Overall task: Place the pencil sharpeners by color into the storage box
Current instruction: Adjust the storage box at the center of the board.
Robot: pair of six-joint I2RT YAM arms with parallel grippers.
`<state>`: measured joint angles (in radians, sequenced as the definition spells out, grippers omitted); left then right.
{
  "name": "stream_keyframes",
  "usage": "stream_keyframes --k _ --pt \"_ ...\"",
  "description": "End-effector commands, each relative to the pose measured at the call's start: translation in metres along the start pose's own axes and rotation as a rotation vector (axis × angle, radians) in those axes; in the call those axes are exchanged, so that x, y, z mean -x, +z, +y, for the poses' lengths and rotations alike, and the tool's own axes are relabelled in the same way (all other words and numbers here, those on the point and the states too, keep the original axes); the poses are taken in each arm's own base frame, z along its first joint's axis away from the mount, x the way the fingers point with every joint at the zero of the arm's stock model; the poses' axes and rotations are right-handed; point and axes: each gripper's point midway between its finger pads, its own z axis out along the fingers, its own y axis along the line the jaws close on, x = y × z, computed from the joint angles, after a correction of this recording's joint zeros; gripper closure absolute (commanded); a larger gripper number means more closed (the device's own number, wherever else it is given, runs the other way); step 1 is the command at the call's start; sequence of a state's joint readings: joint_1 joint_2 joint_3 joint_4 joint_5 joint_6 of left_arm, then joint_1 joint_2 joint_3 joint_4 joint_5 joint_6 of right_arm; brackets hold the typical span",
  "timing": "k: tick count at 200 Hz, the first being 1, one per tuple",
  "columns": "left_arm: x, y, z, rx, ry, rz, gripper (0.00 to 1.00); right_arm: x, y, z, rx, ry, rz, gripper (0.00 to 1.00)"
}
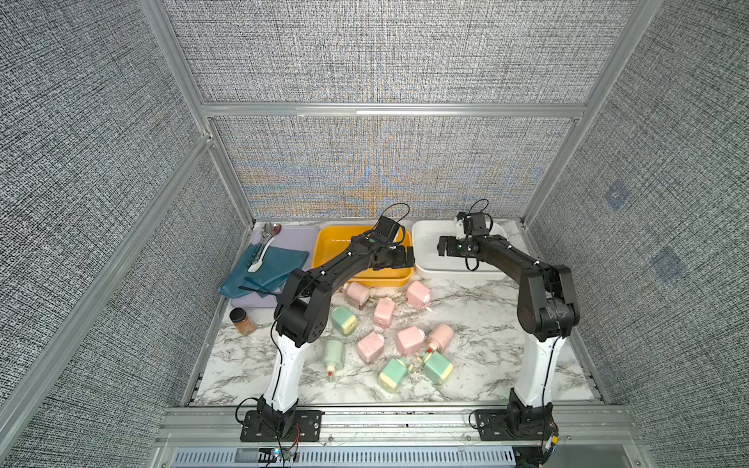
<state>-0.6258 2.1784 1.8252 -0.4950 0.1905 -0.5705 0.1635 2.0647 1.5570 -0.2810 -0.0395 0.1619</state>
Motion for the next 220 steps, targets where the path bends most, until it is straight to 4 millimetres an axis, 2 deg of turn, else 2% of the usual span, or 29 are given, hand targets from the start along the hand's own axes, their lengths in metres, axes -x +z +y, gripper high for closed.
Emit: stream_keyframes --k 1,46,120,165,220 --pt "0.002 0.004 0.001 0.016 -0.015 0.004 0.01 -0.018 0.009 0.000 -0.017 -0.019 0.092 0.01" --pt "0.005 0.012 0.009 0.073 -0.036 0.000 0.01 -0.047 0.021 0.004 -0.088 -0.094 0.208 0.01" --pt "0.005 0.027 0.016 0.103 -0.075 0.009 0.01 -0.070 0.010 0.009 -0.061 -0.068 0.228 0.01" --pt "0.005 0.030 0.013 0.093 -0.081 0.013 0.01 -0.074 0.004 0.017 -0.024 -0.051 0.217 0.01" --pt "0.002 0.038 0.000 0.052 -0.085 0.027 0.01 -0.065 0.009 0.045 0.102 0.014 0.166 0.01"
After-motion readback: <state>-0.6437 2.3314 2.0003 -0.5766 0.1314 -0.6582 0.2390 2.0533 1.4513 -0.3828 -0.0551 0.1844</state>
